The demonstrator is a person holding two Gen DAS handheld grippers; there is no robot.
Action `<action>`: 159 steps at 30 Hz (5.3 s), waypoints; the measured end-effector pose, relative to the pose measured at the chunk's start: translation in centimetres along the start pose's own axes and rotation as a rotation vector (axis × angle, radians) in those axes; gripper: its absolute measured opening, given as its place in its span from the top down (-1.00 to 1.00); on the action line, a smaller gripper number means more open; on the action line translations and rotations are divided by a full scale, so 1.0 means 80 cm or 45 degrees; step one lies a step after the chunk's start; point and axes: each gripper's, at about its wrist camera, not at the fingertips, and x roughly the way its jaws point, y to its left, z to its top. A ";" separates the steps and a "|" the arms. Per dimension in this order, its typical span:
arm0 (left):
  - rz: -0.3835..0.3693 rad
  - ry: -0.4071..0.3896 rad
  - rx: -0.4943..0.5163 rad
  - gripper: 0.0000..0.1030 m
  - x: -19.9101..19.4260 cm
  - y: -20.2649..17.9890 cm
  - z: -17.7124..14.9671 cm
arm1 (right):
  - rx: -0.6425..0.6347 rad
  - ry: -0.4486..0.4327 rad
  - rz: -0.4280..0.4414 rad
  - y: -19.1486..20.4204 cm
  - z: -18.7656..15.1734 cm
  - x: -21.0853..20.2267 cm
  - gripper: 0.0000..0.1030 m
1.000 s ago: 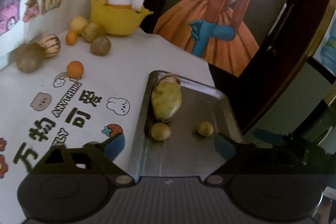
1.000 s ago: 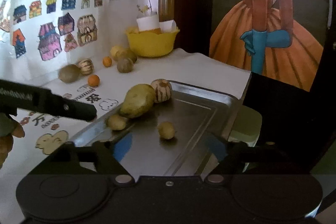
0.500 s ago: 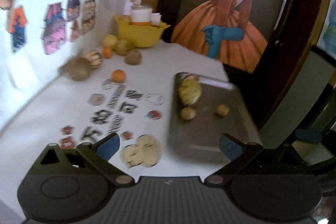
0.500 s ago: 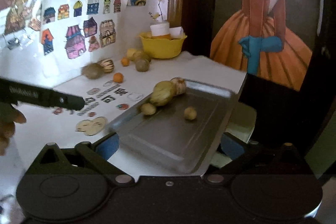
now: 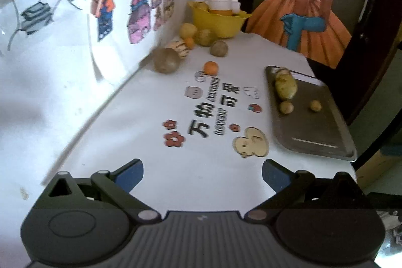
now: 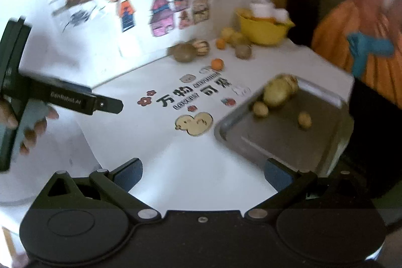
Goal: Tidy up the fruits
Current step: 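Move both tools back toward the fruits beside the yellow bowl, then close the right tool on the small orange while the left tool grasps the large brown fruit, then carry the orange and brown fruit onto the metal tray and open both tools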
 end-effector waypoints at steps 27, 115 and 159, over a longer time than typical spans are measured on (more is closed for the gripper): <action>0.072 -0.288 0.307 -0.99 0.125 0.025 0.105 | 0.014 -0.107 0.156 -0.111 0.226 0.149 -0.99; 0.142 -0.226 0.220 -0.15 0.210 -0.001 0.113 | 0.538 0.148 0.422 -0.165 0.196 0.311 0.36; -0.259 -0.128 0.209 -0.15 0.197 -0.178 0.029 | 0.621 -0.111 0.055 -0.272 -0.022 0.172 0.36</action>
